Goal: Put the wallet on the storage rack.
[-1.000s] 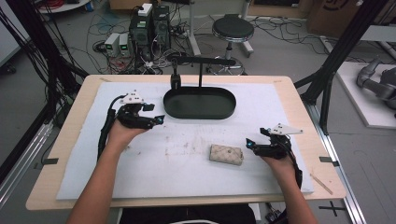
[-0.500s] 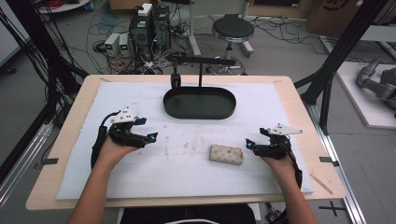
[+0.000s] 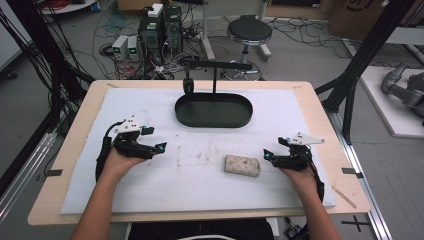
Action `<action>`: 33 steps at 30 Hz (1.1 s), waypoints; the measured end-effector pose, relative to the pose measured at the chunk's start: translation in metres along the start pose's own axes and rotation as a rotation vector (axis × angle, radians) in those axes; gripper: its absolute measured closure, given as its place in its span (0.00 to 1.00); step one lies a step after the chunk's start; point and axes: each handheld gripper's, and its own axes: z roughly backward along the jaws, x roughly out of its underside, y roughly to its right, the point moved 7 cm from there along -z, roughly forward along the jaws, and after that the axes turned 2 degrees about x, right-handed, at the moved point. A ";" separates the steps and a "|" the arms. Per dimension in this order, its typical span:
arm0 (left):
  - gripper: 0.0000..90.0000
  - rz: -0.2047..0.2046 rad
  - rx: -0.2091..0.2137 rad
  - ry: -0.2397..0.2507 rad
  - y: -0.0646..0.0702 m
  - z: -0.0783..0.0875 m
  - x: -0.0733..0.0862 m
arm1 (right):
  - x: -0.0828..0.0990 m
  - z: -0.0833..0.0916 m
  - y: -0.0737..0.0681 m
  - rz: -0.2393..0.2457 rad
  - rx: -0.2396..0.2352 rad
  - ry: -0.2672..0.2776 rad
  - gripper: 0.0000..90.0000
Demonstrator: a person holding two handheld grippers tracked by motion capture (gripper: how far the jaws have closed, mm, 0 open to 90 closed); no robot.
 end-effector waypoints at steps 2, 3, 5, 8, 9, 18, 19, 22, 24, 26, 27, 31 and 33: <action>0.20 0.003 -0.006 -0.001 -0.001 0.001 0.001 | 0.000 0.000 0.000 -0.005 -0.001 0.001 0.22; 0.20 0.000 -0.005 0.001 -0.001 0.001 0.001 | 0.000 0.001 0.000 -0.002 -0.005 0.002 0.22; 0.20 0.002 -0.005 0.002 -0.002 0.002 0.001 | 0.000 0.000 -0.001 0.001 -0.007 0.003 0.22; 0.20 0.004 -0.008 0.001 -0.002 0.002 0.002 | -0.001 0.001 -0.003 0.002 -0.018 0.008 0.22; 0.20 0.002 -0.010 -0.001 -0.002 0.002 0.003 | -0.001 0.001 -0.003 0.005 -0.022 0.009 0.22; 0.20 0.004 -0.016 0.000 -0.005 0.003 0.004 | -0.005 0.004 -0.012 0.033 -0.092 0.035 0.22; 0.20 0.004 -0.016 -0.003 -0.005 0.002 0.004 | -0.005 0.003 -0.013 0.042 -0.101 0.034 0.22; 0.20 0.008 -0.011 -0.008 -0.005 0.001 0.005 | -0.006 0.002 -0.018 0.062 -0.135 0.032 0.22; 0.20 0.007 -0.012 -0.007 -0.005 0.001 0.005 | -0.006 0.001 -0.024 0.076 -0.160 0.029 0.22; 0.20 0.007 -0.011 -0.004 -0.005 0.002 0.005 | -0.005 0.000 -0.029 0.097 -0.190 0.023 0.22; 0.20 0.006 -0.011 -0.004 -0.005 0.002 0.005 | -0.006 -0.001 -0.032 0.105 -0.205 0.024 0.22; 0.20 0.008 -0.011 -0.001 -0.005 0.002 0.005 | -0.005 -0.001 -0.040 0.132 -0.270 0.019 0.22; 0.20 0.005 -0.008 -0.003 -0.005 0.001 0.005 | -0.005 -0.002 -0.043 0.141 -0.289 0.012 0.22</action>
